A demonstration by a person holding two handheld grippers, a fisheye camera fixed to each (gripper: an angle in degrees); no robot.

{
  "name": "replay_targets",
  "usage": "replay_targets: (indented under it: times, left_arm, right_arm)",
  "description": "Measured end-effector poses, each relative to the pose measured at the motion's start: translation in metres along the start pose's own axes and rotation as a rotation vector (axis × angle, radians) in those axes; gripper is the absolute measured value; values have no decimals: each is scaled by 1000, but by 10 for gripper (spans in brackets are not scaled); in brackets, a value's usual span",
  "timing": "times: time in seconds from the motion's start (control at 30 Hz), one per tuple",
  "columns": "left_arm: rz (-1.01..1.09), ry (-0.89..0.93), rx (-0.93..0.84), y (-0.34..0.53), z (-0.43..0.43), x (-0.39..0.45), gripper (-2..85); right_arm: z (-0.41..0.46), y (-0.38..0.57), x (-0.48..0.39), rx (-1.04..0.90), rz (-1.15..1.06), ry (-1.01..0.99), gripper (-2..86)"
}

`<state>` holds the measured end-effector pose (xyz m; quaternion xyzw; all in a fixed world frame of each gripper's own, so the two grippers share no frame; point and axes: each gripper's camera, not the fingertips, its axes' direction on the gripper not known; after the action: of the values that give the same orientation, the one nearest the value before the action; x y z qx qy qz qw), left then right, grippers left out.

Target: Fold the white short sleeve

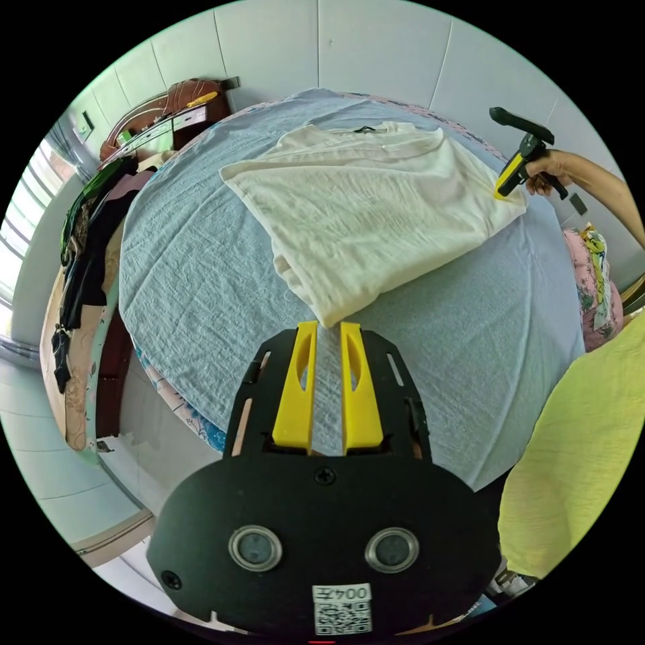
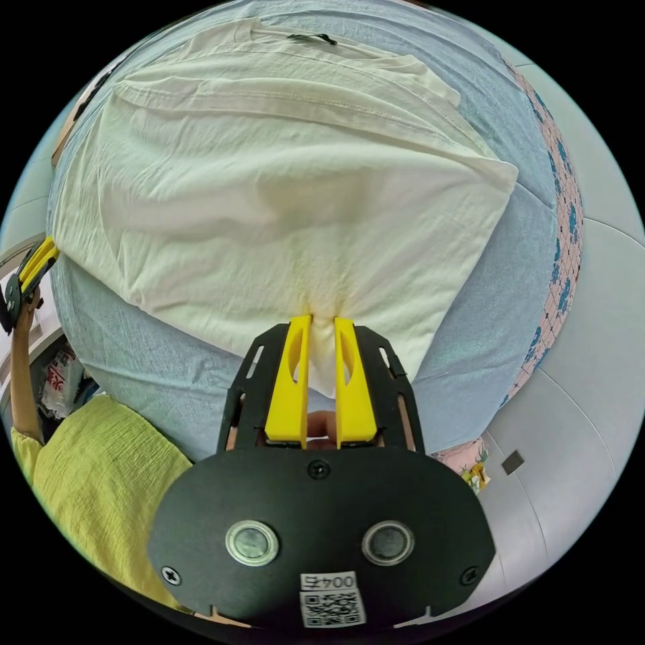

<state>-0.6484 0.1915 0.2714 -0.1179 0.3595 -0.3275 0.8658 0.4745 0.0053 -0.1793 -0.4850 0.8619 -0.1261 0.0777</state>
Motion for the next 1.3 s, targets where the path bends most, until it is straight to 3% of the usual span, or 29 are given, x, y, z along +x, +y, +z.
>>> replay_targets:
  times: [0.23,0.37,0.63,0.8,0.93,1.0,1.07,1.23,1.3]
  left_arm:
    - [68,-20,44,-3,-14,21,14]
    - [109,-5,-42,9,8,17,13]
    - [32,3,-43,24,10,5,10]
    - [-6,51,127,12,-33,13,5]
    - [79,38,116,-45,-4,56,4]
    - [38,41,63,-59,21,58,4]
    - [-14,73,4,-65,47,56,5]
    - [16,11,-59,-75,66,61,5]
    - [43,-13,-86,-80,71,64,6]
  right_arm:
    - [0,-9,14,-43,21,-5,67]
    - [-3,-9,25,-58,23,-14,67]
    - [-12,12,45,-20,35,-15,67]
    - [-19,33,60,19,21,-25,67]
    - [-25,69,83,117,33,-76,58]
    - [-30,92,100,135,10,-175,41]
    - [-46,148,140,279,40,-301,51]
    - [-39,285,202,657,148,-257,77]
    - [-22,309,206,665,142,-243,81]
